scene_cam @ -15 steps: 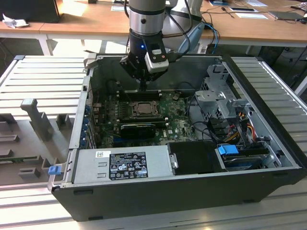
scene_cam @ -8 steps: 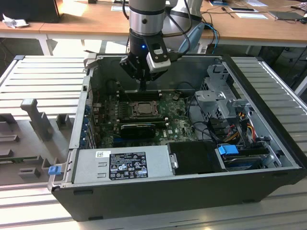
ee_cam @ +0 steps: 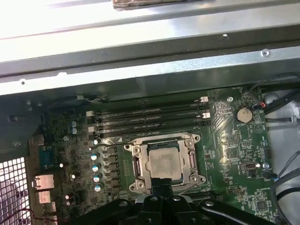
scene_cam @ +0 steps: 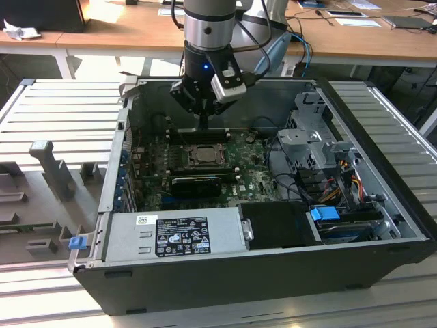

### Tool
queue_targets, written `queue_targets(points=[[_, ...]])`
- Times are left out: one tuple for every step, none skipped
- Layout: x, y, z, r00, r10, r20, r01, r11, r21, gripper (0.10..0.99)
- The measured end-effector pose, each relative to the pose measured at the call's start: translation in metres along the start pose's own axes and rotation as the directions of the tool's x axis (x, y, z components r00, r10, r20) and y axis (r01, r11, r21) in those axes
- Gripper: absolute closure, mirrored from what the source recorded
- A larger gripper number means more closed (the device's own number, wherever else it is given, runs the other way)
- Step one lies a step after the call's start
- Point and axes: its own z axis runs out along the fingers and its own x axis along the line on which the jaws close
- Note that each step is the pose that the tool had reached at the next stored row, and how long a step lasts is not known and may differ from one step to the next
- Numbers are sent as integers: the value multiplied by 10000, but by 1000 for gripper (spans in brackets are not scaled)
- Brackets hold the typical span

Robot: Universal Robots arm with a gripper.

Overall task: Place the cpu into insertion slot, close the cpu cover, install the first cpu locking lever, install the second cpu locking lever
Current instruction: 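Install the first cpu locking lever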

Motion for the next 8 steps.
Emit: queue_targets(points=[[0,0,0,9999,-110,-5,110,9999,1,980],[0,0,0,9998,-174,-8,174,9998,2,980],[0,0,0,9997,-246,-12,246,9997,2,980],[0,0,0,9995,-307,-15,307,9995,2,980],[0,0,0,9991,-420,-19,420,9991,3,980],[0,0,0,9987,-506,-24,506,9987,4,980],[0,0,0,9986,-537,-25,537,9986,4,980],[2,0,0,9984,-563,-27,563,9984,3,980]])
